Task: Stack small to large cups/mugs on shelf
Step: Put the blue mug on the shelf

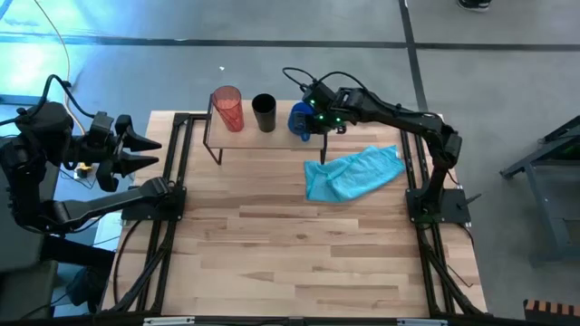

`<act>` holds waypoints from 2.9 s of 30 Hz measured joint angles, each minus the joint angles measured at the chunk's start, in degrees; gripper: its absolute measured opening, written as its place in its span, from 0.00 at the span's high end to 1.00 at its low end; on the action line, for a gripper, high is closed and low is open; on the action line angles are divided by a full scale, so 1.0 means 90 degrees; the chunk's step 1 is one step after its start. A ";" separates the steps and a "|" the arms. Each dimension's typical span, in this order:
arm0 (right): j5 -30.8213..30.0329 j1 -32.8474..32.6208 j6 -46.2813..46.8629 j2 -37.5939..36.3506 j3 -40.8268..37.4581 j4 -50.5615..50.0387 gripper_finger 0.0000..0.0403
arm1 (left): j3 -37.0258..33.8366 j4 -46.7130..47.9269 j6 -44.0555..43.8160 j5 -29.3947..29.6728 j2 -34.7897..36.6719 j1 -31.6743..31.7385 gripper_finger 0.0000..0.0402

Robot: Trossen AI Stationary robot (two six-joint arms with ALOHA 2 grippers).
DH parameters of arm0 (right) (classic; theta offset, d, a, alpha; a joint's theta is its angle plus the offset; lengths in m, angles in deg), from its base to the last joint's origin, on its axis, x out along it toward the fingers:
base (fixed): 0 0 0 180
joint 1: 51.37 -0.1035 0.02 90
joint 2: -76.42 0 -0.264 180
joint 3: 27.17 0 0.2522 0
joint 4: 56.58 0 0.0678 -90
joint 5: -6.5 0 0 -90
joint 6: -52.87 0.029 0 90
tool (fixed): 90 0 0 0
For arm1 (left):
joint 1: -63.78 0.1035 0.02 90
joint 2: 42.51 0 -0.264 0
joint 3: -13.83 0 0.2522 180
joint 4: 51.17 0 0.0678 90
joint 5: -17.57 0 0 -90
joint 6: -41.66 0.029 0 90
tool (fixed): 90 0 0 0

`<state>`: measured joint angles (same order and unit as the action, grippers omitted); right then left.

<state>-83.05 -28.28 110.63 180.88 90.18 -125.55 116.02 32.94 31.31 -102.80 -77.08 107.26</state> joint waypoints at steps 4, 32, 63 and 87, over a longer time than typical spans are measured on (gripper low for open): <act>-0.0041 0.0000 -0.0034 0.0000 0.0003 0.0028 0.97 | 0.0000 0.0002 -0.0002 0.0000 0.0000 0.0001 0.52; -0.0073 0.0000 -0.0161 -0.0010 0.0003 0.0415 0.82 | 0.0000 0.0012 -0.0005 0.0000 0.0000 0.0000 0.52; -0.0103 -0.0066 -0.0374 0.0342 0.0429 0.0356 0.87 | 0.0001 0.0168 -0.0014 -0.0002 0.0000 0.0002 0.52; -0.0124 -0.0070 -0.0214 0.0340 0.0484 0.0061 0.87 | 0.0000 0.0155 0.0000 -0.0005 0.0000 0.0000 0.52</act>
<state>-84.17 -28.91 108.70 183.94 94.53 -125.01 116.02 34.34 31.31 -102.84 -77.08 107.26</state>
